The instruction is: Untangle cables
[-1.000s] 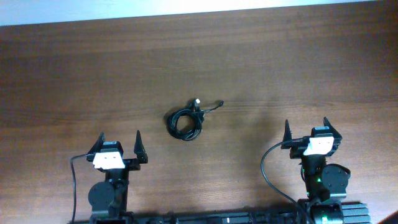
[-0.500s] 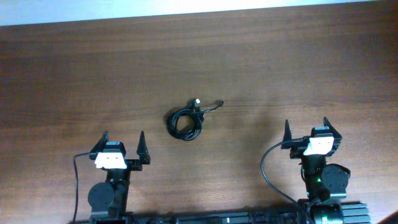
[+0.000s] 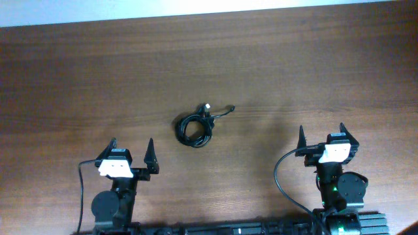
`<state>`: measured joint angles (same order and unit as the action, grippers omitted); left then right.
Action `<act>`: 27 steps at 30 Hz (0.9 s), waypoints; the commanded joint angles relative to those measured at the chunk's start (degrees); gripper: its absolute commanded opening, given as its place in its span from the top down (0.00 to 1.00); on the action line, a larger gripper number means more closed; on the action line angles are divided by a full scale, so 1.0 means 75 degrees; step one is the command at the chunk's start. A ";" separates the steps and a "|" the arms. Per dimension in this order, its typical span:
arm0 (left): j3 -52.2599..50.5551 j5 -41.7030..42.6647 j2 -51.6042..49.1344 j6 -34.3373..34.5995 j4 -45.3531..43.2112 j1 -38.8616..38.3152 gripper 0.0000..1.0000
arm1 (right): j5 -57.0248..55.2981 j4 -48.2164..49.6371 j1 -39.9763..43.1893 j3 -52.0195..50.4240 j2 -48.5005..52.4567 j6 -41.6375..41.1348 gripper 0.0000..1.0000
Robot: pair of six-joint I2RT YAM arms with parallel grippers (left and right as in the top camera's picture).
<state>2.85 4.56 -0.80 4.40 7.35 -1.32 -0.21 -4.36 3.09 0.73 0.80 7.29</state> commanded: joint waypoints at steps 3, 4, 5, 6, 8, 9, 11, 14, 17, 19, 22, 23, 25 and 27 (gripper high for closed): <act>0.1110 0.0111 -0.0262 0.0323 0.1137 0.0035 0.01 | -0.0064 -0.0029 0.0044 -0.0055 -0.0058 -0.0035 0.01; 0.1268 0.0111 -0.0382 0.0323 0.1276 0.0035 0.02 | -0.0064 -0.0029 0.0044 -0.0055 -0.0058 -0.0035 0.01; 0.1416 0.0108 -0.0519 0.0323 0.1373 0.0035 0.01 | -0.0064 -0.0029 0.0044 -0.0055 -0.0058 -0.0035 0.01; 0.1550 0.0111 -0.0653 0.0323 0.1431 0.0035 0.01 | -0.0064 -0.0029 0.0044 -0.0055 -0.0058 -0.0035 0.01; 0.1894 0.0117 -0.1026 0.0323 0.1629 0.0035 0.01 | -0.0064 -0.0029 0.0044 -0.0055 -0.0058 -0.0035 0.01; 0.2055 0.0114 -0.1244 0.0321 0.1722 0.0035 0.01 | -0.0064 -0.0029 0.0044 -0.0055 -0.0058 -0.0035 0.01; 0.2317 0.0114 -0.1789 0.0321 0.1749 0.0035 0.02 | -0.0064 -0.0029 0.0044 -0.0055 -0.0058 -0.0035 0.01; 0.2570 0.0166 -0.2495 0.0321 0.1751 0.0035 0.01 | -0.0064 -0.0029 0.0044 -0.0055 -0.0058 -0.0035 0.01; 0.2873 0.0291 -0.3261 0.0318 0.1763 0.0035 0.01 | -0.0064 -0.0029 0.0044 -0.0055 -0.0058 -0.0035 0.01; 0.3267 0.0437 -0.3963 0.0315 0.1988 0.0035 0.01 | -0.0064 -0.0029 0.0044 -0.0055 -0.0058 -0.0035 0.01; 0.3617 0.0708 -0.4572 0.0315 0.2212 0.0035 0.02 | -0.0064 -0.0029 0.0044 -0.0055 -0.0058 -0.0035 0.01; 0.3704 0.0801 -0.4771 0.0312 0.2244 0.0035 0.01 | -0.0064 -0.0029 0.0044 -0.0055 -0.0058 -0.0035 0.01; 0.3809 0.1040 -0.5091 0.0315 0.2232 0.0035 0.01 | -0.0064 -0.0029 0.0044 -0.0055 -0.0058 -0.0035 0.01; 0.3850 0.1580 -0.5275 0.0315 0.2226 0.0035 0.02 | -0.0064 -0.0029 0.0044 -0.0055 -0.0058 -0.0035 0.01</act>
<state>29.80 10.04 -38.50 6.46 23.88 -1.32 -0.21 -4.36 3.09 0.73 0.80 7.31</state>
